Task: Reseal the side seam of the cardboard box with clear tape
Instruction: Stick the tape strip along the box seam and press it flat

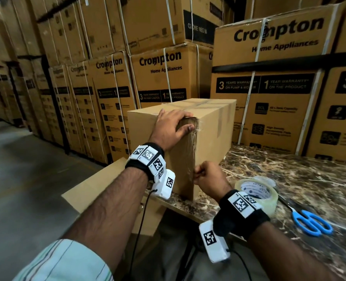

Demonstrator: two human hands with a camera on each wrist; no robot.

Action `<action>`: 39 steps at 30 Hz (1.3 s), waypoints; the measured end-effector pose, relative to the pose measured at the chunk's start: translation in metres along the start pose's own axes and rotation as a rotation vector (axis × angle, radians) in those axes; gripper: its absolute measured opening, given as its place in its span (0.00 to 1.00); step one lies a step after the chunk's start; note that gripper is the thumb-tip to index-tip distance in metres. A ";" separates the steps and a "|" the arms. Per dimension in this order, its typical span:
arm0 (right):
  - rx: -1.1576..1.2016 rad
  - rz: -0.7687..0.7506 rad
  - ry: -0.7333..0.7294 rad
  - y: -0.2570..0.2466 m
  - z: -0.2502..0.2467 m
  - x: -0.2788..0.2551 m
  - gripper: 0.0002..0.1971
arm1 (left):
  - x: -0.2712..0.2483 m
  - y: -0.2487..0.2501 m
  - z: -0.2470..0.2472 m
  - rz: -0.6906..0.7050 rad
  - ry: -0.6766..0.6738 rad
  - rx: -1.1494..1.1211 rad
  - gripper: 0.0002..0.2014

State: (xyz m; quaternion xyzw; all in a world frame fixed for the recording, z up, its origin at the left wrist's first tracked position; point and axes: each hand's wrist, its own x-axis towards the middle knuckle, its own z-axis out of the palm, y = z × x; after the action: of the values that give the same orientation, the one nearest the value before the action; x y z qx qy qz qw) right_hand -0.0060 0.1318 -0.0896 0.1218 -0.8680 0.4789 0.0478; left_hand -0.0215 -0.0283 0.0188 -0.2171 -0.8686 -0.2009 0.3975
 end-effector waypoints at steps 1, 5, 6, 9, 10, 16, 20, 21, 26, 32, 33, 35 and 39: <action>0.024 0.006 0.010 0.006 0.004 0.005 0.09 | 0.000 0.000 -0.001 0.002 -0.006 0.004 0.24; 0.126 -0.035 0.091 0.001 0.001 0.003 0.12 | 0.001 0.001 -0.002 0.004 -0.007 0.022 0.21; 0.137 -0.051 0.128 -0.002 -0.001 0.002 0.13 | 0.001 0.001 -0.002 0.000 -0.007 0.020 0.21; 0.149 -0.157 0.254 -0.019 -0.011 -0.003 0.14 | 0.000 0.000 0.000 -0.008 0.002 0.008 0.22; 0.148 -0.206 0.256 -0.024 -0.012 -0.004 0.14 | 0.000 0.000 0.001 -0.007 0.005 0.006 0.22; 0.042 -0.221 0.270 -0.042 -0.019 -0.001 0.13 | 0.000 -0.001 -0.002 -0.009 -0.009 -0.009 0.22; 0.115 -0.343 0.379 -0.052 -0.025 -0.003 0.13 | 0.000 0.000 -0.001 -0.002 -0.003 -0.012 0.21; 0.106 -0.366 0.365 -0.056 -0.023 -0.003 0.14 | 0.000 -0.001 -0.001 -0.003 -0.003 -0.013 0.21; 0.116 -0.369 0.412 -0.057 -0.023 0.010 0.10 | -0.002 0.000 -0.002 -0.013 -0.013 -0.013 0.22; 0.150 -0.527 0.490 -0.061 -0.036 0.026 0.04 | -0.001 0.002 -0.002 -0.005 0.017 -0.029 0.21; 0.150 -0.537 0.512 -0.063 -0.038 0.031 0.02 | -0.001 0.002 -0.002 -0.001 0.021 -0.029 0.21; 0.183 -0.531 0.526 -0.064 -0.042 0.040 0.03 | -0.001 0.001 -0.001 0.001 0.025 -0.034 0.20; 0.374 -0.516 0.371 -0.056 -0.050 0.050 0.05 | 0.000 0.001 0.002 -0.024 0.045 -0.049 0.21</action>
State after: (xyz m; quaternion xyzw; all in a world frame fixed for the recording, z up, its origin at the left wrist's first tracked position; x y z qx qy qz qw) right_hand -0.0418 0.1372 -0.0069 0.2545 -0.6828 0.6153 0.3008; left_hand -0.0219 -0.0262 0.0176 -0.2120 -0.8569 -0.2316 0.4089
